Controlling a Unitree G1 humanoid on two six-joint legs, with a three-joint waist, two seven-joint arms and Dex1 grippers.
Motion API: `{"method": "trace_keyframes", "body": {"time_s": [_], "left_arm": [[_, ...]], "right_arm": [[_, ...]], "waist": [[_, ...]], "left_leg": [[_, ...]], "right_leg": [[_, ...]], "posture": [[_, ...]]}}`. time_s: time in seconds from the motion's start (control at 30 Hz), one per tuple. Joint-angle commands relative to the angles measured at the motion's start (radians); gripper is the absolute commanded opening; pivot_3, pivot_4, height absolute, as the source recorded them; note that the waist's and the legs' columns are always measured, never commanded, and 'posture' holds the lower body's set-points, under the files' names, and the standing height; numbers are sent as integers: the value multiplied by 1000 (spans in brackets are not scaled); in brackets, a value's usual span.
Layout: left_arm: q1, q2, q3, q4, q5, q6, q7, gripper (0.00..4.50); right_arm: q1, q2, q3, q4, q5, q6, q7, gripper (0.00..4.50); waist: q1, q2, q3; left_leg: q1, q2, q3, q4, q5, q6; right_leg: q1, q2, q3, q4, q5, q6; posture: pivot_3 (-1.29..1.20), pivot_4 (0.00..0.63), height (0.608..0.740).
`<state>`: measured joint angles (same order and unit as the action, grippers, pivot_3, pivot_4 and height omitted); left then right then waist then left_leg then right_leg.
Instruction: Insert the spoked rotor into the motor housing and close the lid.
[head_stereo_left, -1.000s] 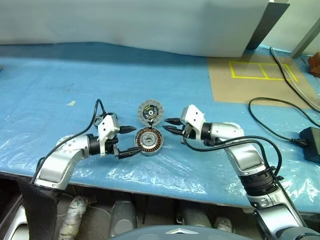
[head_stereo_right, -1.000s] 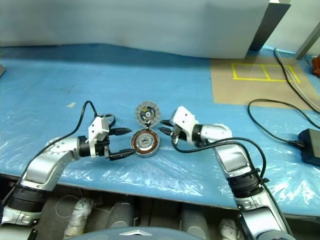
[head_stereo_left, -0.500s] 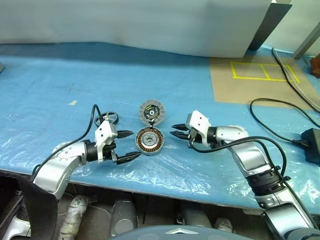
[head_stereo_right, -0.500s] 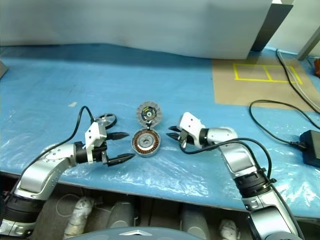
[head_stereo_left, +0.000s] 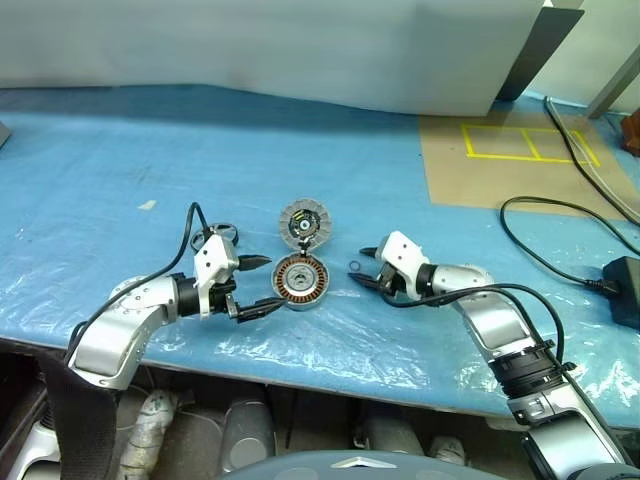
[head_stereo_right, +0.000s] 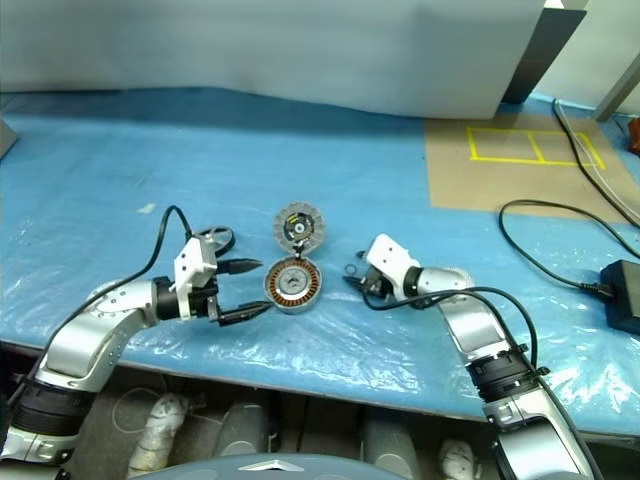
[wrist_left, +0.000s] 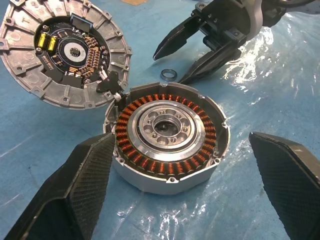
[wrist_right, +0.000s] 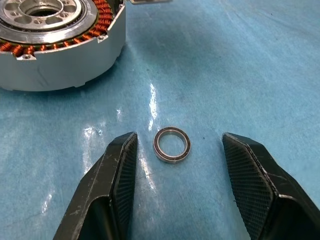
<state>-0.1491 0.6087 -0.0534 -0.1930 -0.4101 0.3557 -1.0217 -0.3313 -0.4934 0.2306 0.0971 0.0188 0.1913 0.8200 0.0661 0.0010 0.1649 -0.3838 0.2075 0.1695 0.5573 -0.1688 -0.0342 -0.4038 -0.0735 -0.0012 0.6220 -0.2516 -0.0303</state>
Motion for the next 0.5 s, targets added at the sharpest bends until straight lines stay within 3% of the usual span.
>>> {"method": "trace_keyframes", "body": {"time_s": [0.03,0.1,0.2,0.37,0.5], "left_arm": [[-12,1,-2,-4,0,-20,-9,4500],[-13,0,-2,-4,-1,-19,-9,4500],[-11,0,-3,-4,1,-21,-8,4500],[-13,-2,-3,-6,-1,-19,-6,4500],[-12,1,-2,-6,-1,-20,-9,4500]], "right_arm": [[7,2,-4,44,-9,-27,-7,2843],[16,0,-1,65,-9,-37,-1,2843],[20,7,4,83,-10,-46,-2,2272],[18,23,12,115,-15,-58,0,672],[25,14,12,123,-20,-67,6,603]], "waist": [[0,0,0],[0,0,0],[1,0,0],[1,-1,0],[1,-1,-1]], "left_leg": [[0,0,0,0,0,0],[1,0,0,1,0,0],[2,0,0,2,0,0],[5,0,0,4,-1,2],[8,0,0,4,-1,2]], "right_leg": [[0,0,0,0,0,0],[1,0,0,1,0,0],[3,0,0,1,0,0],[6,0,0,1,0,0],[9,0,1,1,0,1]], "posture": [[0,150,740],[0,150,740],[0,150,740],[0,150,740],[0,150,740]]}}
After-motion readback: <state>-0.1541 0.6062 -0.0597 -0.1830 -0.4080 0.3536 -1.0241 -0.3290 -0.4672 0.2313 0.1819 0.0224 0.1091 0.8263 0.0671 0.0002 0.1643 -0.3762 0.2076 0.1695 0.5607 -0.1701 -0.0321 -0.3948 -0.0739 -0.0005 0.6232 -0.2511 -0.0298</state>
